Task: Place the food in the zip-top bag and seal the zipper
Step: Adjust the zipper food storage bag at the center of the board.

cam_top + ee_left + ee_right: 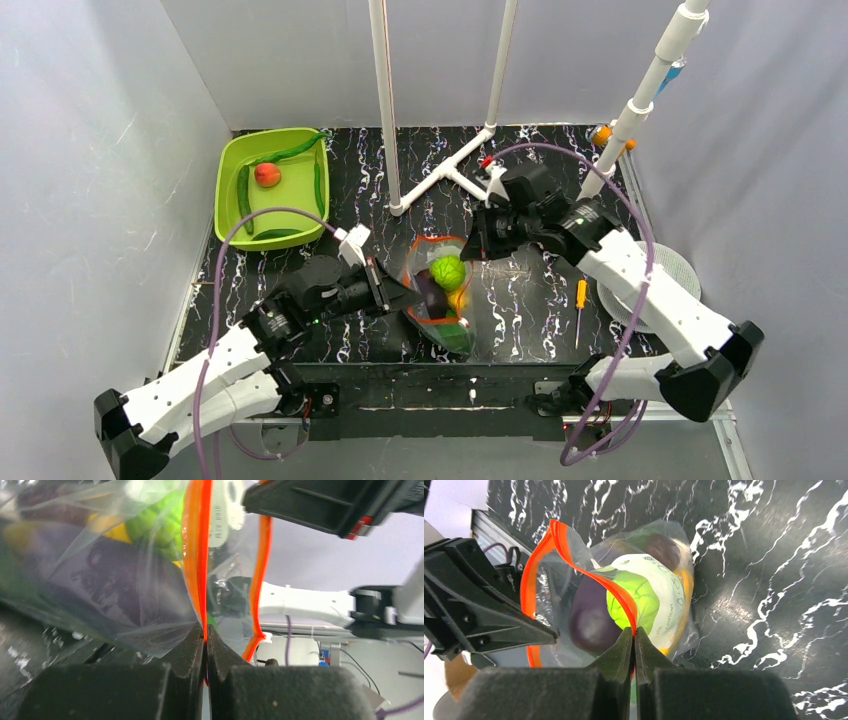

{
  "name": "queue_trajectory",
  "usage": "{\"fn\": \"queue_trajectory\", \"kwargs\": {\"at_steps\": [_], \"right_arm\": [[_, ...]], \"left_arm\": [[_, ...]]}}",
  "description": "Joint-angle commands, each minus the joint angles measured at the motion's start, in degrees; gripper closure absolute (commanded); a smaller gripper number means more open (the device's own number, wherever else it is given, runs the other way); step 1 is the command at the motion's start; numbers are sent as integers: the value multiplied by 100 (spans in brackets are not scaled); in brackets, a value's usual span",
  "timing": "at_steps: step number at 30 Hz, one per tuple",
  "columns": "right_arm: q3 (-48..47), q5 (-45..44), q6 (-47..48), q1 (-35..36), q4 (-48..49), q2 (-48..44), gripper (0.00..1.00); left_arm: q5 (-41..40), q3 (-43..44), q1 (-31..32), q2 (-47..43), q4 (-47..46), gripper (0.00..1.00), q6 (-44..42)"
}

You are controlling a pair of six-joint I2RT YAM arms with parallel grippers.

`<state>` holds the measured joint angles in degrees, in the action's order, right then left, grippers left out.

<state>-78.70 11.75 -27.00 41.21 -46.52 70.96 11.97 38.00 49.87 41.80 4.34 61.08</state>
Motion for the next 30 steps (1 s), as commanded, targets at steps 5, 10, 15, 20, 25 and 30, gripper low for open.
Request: {"fn": "queue_trajectory", "kwargs": {"at_steps": [5, 10, 15, 20, 25, 30], "right_arm": [[297, 721, -324, 400, 954, 126, 93], [-75, 921, -510, 916, 1058, 268, 93], [43, 780, -544, 1205, 1176, 218, 92], [688, 551, -611, 1197, 1426, 241, 93], [894, 507, -573, 1171, 1345, 301, 94], [339, 580, -493, 1176, 1005, 182, 93]], "left_arm": [[-673, -324, 23, -63, -53, 100, 718], [-333, 355, 31, 532, -300, 100, 475], [-446, 669, 58, 566, -282, 100, 310], [-743, 281, 58, 605, 18, 100, 530], [-876, 117, 58, 462, -71, 100, 606], [-1396, 509, 58, 207, 936, 100, 346]]}}
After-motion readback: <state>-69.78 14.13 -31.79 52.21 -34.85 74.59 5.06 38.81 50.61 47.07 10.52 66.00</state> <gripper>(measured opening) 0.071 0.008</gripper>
